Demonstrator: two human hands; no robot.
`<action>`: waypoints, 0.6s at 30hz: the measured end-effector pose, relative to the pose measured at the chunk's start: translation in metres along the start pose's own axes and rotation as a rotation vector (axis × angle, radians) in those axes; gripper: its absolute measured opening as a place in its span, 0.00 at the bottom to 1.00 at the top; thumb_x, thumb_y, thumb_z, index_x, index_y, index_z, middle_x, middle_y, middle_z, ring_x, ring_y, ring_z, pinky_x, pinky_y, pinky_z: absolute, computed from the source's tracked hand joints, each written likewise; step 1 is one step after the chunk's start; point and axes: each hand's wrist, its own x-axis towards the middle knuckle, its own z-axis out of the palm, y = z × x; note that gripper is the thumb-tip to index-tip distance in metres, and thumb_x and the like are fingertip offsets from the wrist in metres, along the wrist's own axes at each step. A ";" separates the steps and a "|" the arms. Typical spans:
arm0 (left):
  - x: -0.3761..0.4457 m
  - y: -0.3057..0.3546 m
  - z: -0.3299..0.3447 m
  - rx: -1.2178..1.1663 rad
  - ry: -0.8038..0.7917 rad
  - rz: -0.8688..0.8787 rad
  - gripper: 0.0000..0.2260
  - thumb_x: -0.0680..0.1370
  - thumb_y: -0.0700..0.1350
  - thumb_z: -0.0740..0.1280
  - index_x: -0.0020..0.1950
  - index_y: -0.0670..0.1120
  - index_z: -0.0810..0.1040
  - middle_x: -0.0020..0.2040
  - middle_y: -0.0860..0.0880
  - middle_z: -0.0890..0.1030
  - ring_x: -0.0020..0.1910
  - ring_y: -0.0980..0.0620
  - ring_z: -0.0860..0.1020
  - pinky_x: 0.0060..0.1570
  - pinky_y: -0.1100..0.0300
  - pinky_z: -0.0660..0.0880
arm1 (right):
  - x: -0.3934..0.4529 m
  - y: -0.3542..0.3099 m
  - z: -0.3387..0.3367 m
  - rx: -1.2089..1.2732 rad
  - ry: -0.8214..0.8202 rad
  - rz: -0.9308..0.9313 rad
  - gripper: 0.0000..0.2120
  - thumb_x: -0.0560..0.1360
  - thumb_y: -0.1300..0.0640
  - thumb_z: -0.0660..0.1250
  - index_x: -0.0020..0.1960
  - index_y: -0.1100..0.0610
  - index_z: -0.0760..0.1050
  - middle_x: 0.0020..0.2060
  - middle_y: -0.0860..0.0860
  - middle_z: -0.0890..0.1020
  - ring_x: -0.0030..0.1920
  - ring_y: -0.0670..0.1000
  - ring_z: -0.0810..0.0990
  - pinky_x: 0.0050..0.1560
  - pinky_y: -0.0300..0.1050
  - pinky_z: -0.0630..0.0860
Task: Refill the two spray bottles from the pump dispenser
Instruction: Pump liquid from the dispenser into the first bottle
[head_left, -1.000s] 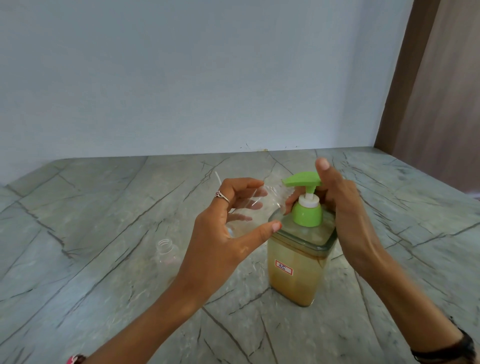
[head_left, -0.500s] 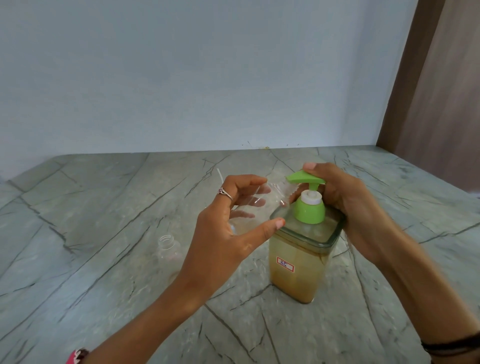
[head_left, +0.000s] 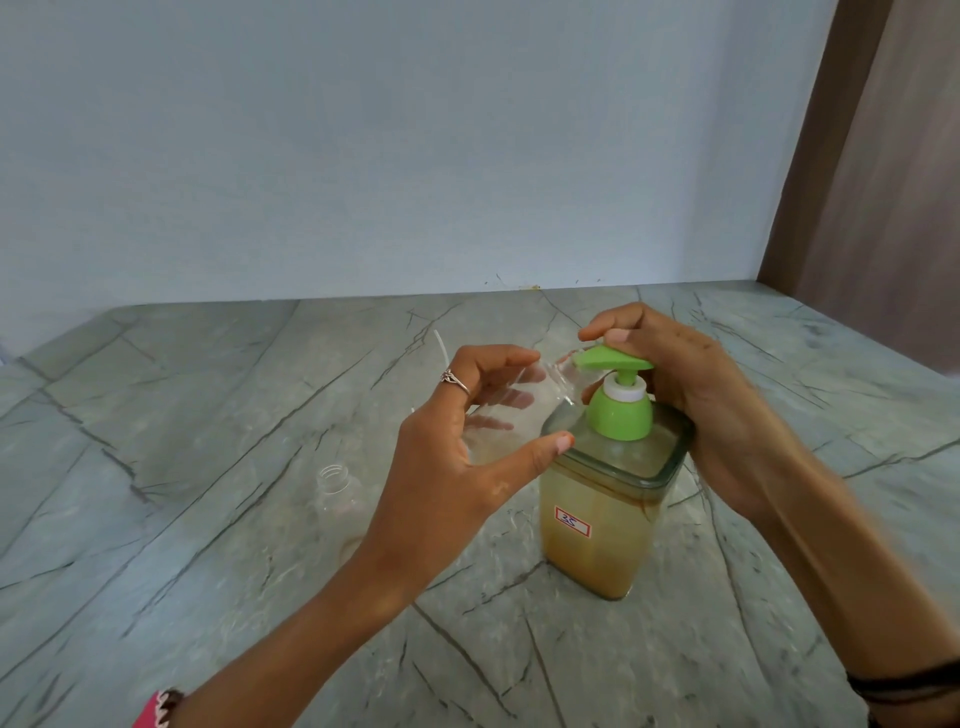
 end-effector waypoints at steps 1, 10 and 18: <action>0.000 0.000 0.000 0.000 -0.002 -0.002 0.20 0.66 0.52 0.72 0.56 0.56 0.72 0.54 0.59 0.80 0.53 0.58 0.79 0.50 0.64 0.77 | -0.001 0.001 0.000 -0.003 -0.004 -0.010 0.10 0.67 0.51 0.63 0.44 0.53 0.79 0.36 0.48 0.83 0.34 0.46 0.82 0.35 0.34 0.77; -0.001 0.002 0.000 -0.018 0.004 -0.002 0.20 0.66 0.52 0.72 0.55 0.57 0.72 0.54 0.60 0.80 0.53 0.58 0.79 0.50 0.65 0.77 | -0.007 0.010 0.007 -0.035 0.114 -0.248 0.12 0.80 0.61 0.55 0.46 0.54 0.77 0.34 0.47 0.83 0.33 0.46 0.82 0.35 0.34 0.76; -0.001 0.003 0.000 -0.015 0.005 0.001 0.20 0.66 0.53 0.72 0.55 0.58 0.72 0.54 0.60 0.79 0.53 0.59 0.79 0.50 0.66 0.76 | -0.011 0.016 0.005 -0.067 0.081 -0.380 0.13 0.74 0.48 0.57 0.42 0.43 0.80 0.38 0.44 0.84 0.39 0.45 0.83 0.41 0.34 0.77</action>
